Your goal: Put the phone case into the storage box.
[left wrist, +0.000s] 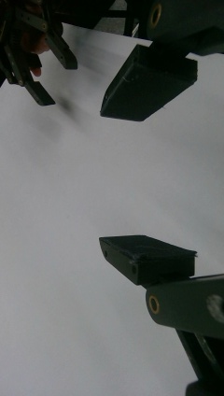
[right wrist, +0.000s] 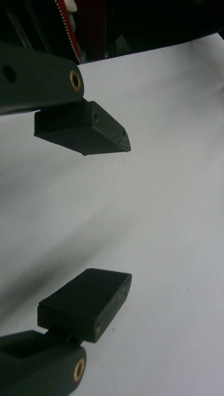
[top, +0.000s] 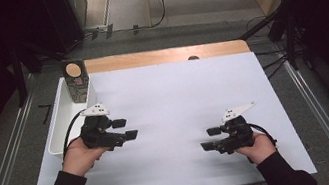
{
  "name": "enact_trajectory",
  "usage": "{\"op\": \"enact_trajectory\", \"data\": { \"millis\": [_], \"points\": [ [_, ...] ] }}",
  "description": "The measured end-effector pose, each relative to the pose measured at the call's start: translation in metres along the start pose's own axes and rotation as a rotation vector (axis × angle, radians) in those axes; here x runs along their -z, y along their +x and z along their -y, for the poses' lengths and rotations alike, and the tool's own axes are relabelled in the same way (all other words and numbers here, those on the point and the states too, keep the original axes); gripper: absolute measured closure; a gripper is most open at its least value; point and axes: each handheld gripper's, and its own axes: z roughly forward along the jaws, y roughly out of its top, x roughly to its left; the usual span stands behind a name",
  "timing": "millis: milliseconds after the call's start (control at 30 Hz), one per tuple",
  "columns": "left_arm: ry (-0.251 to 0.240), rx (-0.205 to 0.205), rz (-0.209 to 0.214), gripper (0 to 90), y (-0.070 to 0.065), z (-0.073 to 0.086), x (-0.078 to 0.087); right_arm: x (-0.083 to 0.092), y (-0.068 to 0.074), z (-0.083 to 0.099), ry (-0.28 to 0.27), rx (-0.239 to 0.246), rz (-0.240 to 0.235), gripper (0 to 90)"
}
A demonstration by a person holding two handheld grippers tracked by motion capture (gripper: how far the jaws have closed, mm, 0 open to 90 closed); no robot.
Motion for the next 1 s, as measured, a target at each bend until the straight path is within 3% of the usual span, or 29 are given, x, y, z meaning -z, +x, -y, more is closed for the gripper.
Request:
{"op": "enact_trajectory", "data": {
  "millis": [700, 1000],
  "points": [
    [-0.031, -0.03, -0.004, 31.4, -0.009, 0.037, -0.008, 0.003, 0.001, 0.001, -0.004, 0.005, 0.002, 30.4],
    [0.002, -0.024, -0.026, 31.4, -0.008, 0.055, -0.011, 0.004, 0.001, 0.001, -0.004, 0.007, 0.001, 30.4]
  ]
}}
